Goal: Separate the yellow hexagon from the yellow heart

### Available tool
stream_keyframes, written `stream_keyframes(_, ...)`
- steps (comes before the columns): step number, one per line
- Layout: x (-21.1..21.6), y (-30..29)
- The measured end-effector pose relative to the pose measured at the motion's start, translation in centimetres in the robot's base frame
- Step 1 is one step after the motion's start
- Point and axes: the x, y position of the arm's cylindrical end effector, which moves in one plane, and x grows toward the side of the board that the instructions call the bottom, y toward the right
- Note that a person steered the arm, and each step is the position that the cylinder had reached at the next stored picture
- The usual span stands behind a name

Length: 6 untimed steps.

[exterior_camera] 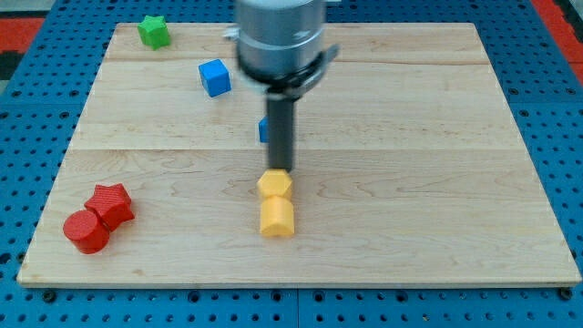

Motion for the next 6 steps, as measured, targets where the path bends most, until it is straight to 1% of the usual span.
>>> stream_keyframes(1,4.4,-6.8)
stream_keyframes(2,4.5,-4.3)
stream_keyframes(3,3.5,4.5)
stream_keyframes(4,5.4,3.3)
stream_keyframes(5,12.1,-4.4)
stream_keyframes(6,11.7,0.9)
